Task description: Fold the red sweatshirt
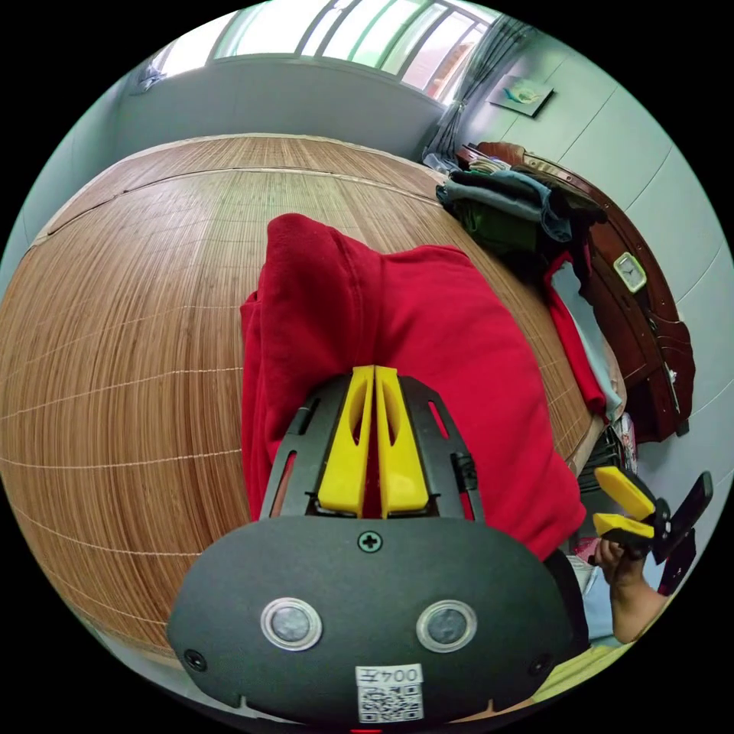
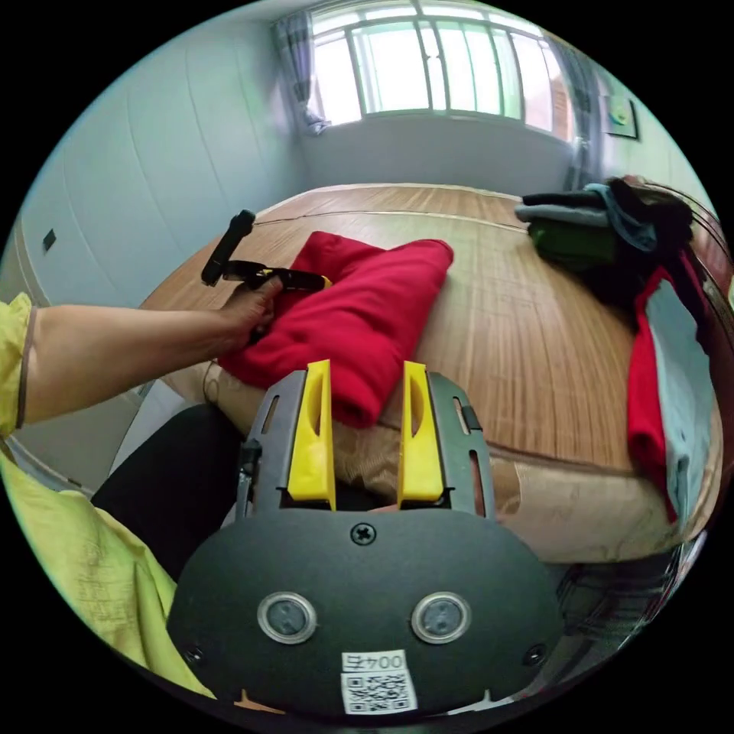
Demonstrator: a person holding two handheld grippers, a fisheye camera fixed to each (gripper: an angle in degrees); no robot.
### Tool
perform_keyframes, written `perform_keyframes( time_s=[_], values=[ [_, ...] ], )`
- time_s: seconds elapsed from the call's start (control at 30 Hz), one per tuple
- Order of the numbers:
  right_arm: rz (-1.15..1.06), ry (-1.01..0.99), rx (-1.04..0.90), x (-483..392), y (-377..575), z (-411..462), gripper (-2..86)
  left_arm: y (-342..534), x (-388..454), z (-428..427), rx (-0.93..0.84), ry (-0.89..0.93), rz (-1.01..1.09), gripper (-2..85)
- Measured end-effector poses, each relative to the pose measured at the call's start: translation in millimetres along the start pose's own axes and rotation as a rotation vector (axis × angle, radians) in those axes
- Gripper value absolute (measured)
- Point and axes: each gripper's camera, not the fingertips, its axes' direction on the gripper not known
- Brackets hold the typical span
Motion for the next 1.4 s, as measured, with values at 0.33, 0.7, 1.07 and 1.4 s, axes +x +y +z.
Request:
perform_keyframes(
  time_s=[0.33,0.7,1.07,1.4],
  values=[
    [0.06,0.084,0.0,-10.9,66.2,-0.2,8.2,-2.8,8.7,7.0,0.003,0.0,0.001,0.6],
    [-0.092,0.201,0.078,-54.0,53.3,-41.1,3.3,-4.6,4.4,10.0,0.007,0.021,0.002,0.6],
    [0.085,-0.055,-0.103,12.0,75.5,-36.4,2.5,-4.8,-0.9,9.8,0.014,0.03,0.007,0.7],
    [-0.054,-0.112,0.067,-27.1,-5.4,-45.2,7.9,-4.5,-3.3,7.1,0.021,0.023,0.012,0.8]
  ],
)
